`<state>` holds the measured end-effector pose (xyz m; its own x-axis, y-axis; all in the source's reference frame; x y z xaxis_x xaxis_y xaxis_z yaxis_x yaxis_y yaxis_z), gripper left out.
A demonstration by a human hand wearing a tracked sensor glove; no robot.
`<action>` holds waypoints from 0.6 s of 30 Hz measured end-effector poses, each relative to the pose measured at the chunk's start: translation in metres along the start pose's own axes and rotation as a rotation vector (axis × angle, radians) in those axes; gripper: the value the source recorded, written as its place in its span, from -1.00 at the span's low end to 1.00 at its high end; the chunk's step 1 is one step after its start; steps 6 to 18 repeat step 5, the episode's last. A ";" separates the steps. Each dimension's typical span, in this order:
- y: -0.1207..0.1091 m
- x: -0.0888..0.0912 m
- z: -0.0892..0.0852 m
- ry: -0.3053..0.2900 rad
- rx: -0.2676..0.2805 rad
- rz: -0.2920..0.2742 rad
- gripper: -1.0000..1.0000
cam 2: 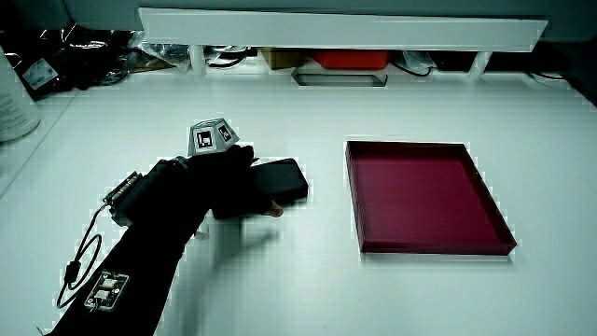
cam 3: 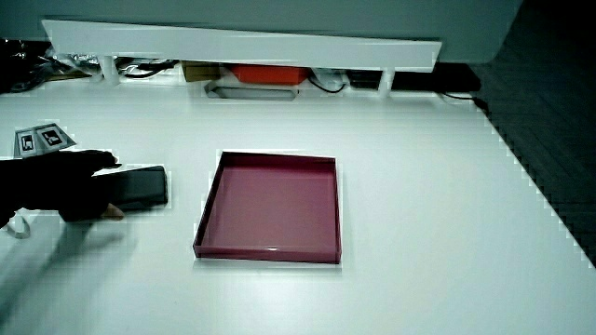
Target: Pick battery from desk
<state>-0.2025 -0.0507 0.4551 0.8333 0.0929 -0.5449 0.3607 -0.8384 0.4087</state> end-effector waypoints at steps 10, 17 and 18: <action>0.014 0.033 -0.007 -0.075 0.004 -0.080 1.00; 0.014 0.033 -0.007 -0.075 0.004 -0.080 1.00; 0.014 0.033 -0.007 -0.075 0.004 -0.080 1.00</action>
